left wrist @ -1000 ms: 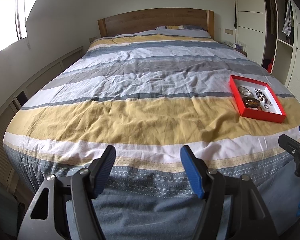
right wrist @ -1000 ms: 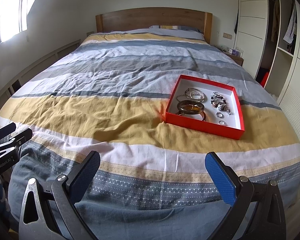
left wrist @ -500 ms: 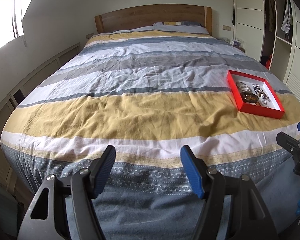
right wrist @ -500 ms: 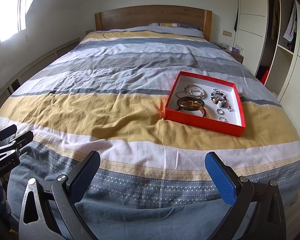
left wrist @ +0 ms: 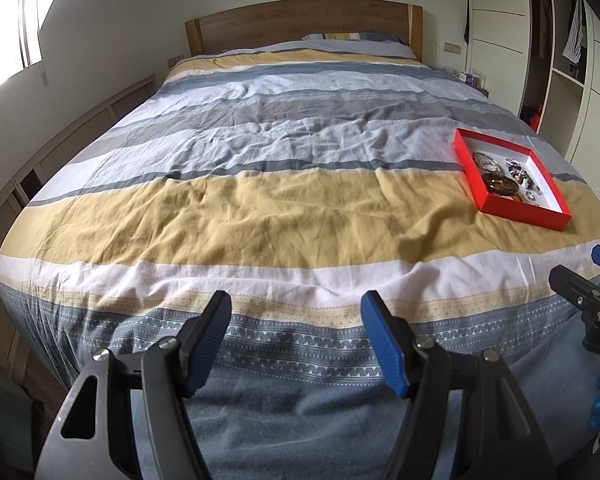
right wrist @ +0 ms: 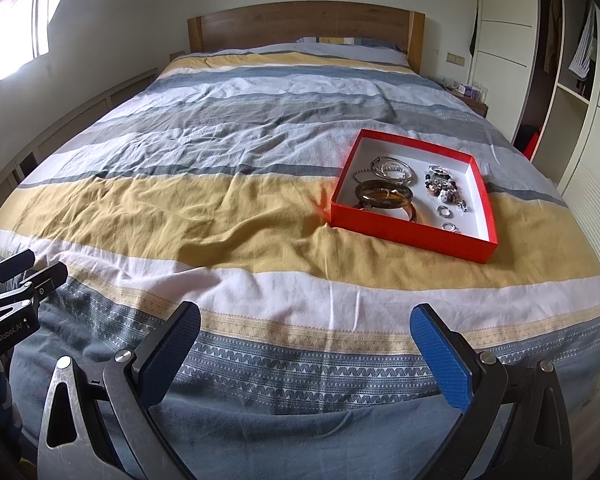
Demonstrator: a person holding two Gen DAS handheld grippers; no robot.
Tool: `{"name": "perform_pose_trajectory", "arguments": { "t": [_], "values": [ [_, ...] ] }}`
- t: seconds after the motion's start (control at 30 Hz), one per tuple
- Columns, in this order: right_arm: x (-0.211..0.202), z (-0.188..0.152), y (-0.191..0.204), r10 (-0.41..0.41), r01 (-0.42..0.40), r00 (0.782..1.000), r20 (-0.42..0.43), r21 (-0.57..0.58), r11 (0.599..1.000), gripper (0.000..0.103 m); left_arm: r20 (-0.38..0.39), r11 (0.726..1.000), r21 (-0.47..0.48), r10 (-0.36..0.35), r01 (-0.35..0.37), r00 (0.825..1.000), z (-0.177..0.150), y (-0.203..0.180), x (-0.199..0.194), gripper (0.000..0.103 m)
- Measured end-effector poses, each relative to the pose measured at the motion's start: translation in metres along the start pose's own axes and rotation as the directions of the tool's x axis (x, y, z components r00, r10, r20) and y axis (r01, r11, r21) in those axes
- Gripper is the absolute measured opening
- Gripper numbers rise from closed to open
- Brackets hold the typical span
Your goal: Organize jewelry
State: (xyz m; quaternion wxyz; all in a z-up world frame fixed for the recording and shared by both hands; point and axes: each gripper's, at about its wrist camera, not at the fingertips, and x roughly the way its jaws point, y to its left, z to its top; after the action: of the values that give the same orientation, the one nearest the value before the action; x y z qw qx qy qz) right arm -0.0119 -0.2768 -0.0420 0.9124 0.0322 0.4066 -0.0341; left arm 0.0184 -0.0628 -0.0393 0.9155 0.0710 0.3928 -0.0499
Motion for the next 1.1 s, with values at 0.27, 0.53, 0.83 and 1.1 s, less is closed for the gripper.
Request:
{"name": "perform_pose_trajectory", "arguments": {
  "t": [0.27,0.53,0.83,1.1],
  "values": [
    [0.008,-0.004,-0.001,0.0,0.0,1.0,-0.021,0.003,1.0,0.102,-0.022,1.0,-0.006,-0.007,0.007,1.0,-0.003,0.0,0.008,0.065],
    [0.015,-0.008,-0.002,0.001,-0.001,0.999,-0.038,0.006,1.0,0.102,-0.037,1.0,-0.002,-0.015,0.015,0.999,-0.006,-0.002,0.014,0.065],
    [0.021,-0.012,-0.002,0.003,-0.003,0.998,-0.058,0.01,1.0,0.102,-0.056,1.0,-0.003,-0.018,0.018,0.998,-0.009,-0.002,0.021,0.065],
    [0.027,-0.016,-0.004,0.006,-0.004,0.997,-0.073,0.019,1.0,0.102,-0.072,1.0,-0.001,-0.021,0.021,0.997,-0.011,-0.003,0.026,0.065]
  ]
}}
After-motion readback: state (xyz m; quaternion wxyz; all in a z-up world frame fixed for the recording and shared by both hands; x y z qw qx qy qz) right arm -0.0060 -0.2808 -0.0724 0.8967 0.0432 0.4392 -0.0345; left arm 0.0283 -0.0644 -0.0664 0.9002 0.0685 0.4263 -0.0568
